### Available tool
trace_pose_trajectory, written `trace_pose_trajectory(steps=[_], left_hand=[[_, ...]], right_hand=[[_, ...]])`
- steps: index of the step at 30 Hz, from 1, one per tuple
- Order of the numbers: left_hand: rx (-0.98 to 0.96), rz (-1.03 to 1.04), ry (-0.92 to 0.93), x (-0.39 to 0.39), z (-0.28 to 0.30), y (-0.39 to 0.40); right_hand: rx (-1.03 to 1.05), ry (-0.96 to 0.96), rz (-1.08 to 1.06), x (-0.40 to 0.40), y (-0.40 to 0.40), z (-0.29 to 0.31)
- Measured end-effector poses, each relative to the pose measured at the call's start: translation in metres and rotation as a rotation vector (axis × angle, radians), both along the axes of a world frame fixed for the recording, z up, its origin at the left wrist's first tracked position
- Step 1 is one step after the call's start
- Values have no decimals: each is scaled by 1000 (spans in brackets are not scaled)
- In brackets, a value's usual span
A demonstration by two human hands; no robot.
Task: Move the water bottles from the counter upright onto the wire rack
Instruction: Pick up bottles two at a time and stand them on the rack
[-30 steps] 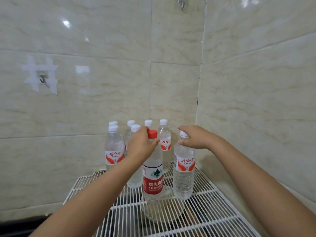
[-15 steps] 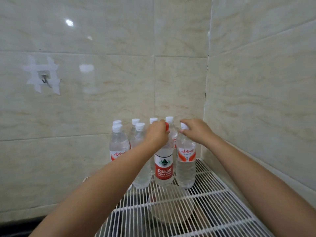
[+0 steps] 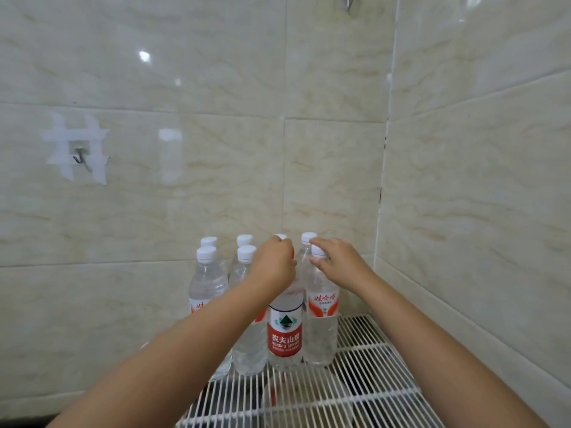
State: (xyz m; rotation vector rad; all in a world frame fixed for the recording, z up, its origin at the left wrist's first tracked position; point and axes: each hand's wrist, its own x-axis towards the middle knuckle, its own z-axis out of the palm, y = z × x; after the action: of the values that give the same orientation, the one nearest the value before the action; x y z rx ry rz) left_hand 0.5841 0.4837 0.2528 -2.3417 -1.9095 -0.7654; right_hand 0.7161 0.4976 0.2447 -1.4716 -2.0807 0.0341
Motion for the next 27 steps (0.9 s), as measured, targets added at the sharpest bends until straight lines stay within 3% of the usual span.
trace_pose_trajectory(steps=[7,10,16,21,27], left_hand=[[232,-33,101,-33,-1,-38],[402,28,180,-76,-9,-63],[52,441,203,-192,-54,-133],[-111,753,233,-291,-92,-221],[-200,935,165,-401,-136,-350]], right_hand=[[57,50,-63,-8,-10,-19],[314,-83,-154,-27,-21,-24],[431,-166,250,-151,-72,-31],[451,-254,519,-276,-146,-52],[310,-262,685,-414,-239,-96]])
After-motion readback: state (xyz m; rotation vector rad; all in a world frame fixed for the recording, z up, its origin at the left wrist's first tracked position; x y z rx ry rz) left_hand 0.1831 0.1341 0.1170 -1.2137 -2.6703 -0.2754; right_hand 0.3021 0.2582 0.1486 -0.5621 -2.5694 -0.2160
